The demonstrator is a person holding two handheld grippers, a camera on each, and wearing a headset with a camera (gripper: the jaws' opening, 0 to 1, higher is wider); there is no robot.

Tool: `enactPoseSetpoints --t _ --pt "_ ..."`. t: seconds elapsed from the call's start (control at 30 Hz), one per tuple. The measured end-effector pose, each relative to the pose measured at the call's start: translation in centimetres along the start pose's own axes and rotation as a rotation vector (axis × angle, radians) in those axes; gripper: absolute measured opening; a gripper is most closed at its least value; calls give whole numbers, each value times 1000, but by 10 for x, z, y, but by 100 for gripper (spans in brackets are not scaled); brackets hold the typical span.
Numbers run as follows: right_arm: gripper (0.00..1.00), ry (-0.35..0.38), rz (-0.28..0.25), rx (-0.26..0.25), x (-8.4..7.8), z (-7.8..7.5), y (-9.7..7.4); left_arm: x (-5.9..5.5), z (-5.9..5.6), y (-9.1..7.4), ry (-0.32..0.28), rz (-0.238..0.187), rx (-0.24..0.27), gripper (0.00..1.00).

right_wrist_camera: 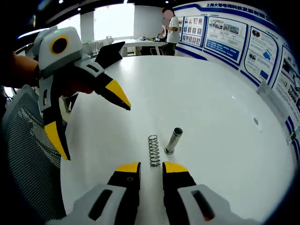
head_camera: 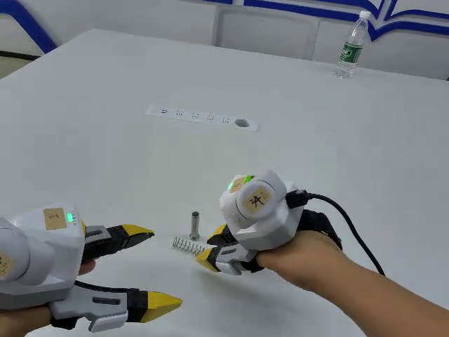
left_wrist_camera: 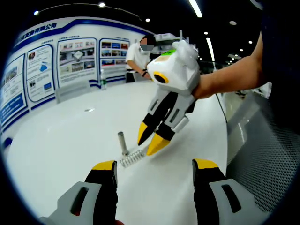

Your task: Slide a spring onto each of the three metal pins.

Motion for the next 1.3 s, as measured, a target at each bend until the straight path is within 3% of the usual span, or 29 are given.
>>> enactPoseSetpoints --t 0.8,1.3 --pt "16 2 48 4 -2 -4 21 -4 1 0 -11 9 1 66" --pt "12 11 62 21 -9 2 12 -2 0 1 0 13 -3 65"
Point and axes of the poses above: the centre of the closed fingertips' face, and the gripper's own axes: y roughly forward along the fingers, z roughly to its left, x roughly out of its top, the point moved 6 cm from there along -y, roughly backward along the fingers, and after that the axes turned 3 degrees about z, right-handed, at the moved point
